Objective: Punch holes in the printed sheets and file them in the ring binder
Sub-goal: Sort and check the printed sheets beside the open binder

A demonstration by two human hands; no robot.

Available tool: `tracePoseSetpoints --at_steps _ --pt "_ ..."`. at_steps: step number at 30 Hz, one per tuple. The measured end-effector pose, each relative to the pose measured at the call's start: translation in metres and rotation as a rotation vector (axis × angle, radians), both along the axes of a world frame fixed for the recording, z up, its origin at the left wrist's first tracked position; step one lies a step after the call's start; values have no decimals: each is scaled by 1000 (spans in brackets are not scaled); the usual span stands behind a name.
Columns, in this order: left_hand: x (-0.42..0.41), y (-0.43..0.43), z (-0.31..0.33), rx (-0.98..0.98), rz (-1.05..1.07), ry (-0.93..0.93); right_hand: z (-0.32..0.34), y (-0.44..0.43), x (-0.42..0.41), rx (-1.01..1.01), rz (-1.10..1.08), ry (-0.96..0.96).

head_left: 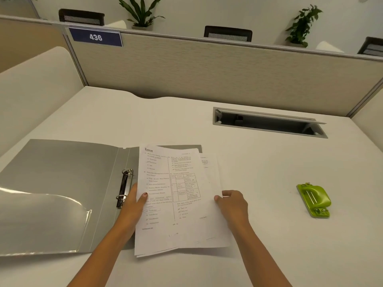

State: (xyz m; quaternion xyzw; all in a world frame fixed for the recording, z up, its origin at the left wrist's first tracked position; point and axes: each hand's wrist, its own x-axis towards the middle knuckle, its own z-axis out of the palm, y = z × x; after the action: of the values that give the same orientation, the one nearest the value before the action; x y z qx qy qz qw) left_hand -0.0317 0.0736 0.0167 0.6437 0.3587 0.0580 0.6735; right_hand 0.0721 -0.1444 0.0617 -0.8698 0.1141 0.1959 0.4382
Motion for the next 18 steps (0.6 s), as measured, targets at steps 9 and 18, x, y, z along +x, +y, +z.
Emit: tracePoseSetpoints --at_steps 9,18 --pt "-3 0 4 -60 47 -43 24 -18 -1 -134 -38 -351" --pt "-1 -3 2 -58 22 -55 105 -26 -24 -337 -43 -927"
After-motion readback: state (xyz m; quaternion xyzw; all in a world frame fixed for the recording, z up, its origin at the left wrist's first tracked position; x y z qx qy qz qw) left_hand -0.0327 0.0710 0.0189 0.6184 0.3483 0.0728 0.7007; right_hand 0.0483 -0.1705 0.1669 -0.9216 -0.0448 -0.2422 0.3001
